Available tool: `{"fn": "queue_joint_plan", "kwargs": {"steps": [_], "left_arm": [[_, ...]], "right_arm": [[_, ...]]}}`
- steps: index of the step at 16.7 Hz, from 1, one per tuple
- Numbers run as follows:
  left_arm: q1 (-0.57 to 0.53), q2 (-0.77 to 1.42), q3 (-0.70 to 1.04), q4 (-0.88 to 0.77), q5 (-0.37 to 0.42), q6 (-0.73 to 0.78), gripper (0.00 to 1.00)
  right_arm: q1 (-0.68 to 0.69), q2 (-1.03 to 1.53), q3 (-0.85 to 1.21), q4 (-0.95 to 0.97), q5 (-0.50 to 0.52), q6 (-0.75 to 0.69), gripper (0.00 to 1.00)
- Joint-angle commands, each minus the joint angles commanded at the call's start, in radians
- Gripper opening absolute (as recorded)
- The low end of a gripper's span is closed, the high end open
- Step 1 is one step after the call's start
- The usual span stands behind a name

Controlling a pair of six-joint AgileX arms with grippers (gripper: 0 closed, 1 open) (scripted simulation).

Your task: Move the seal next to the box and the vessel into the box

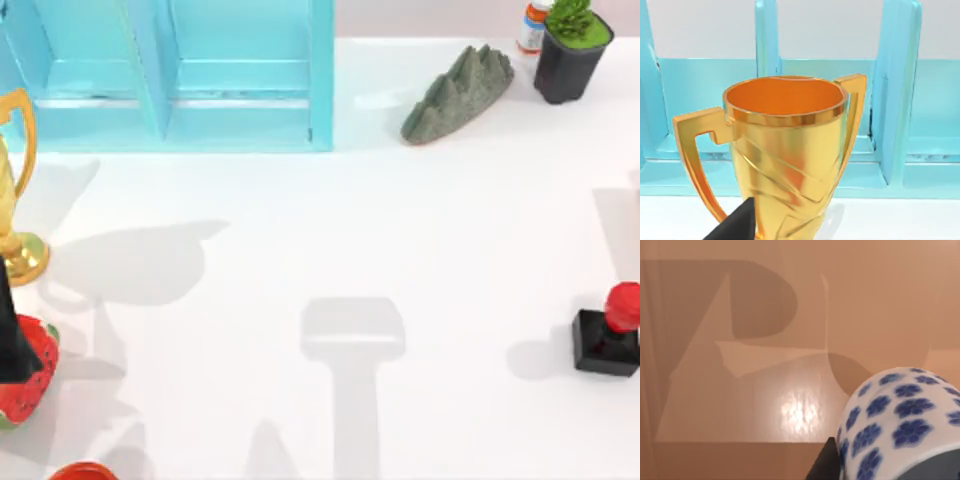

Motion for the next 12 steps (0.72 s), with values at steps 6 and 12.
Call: {"fn": "queue_joint_plan", "kwargs": {"steps": [6, 12], "left_arm": [[0.0, 0.0, 0.0, 0.0, 0.0, 0.0, 1.0], [0.0, 0.0, 0.0, 0.0, 0.0, 0.0, 1.0]], "right_arm": [[0.0, 0.0, 0.0, 0.0, 0.0, 0.0, 0.53], [0.0, 0.0, 0.0, 0.0, 0.0, 0.0, 0.98]]}}
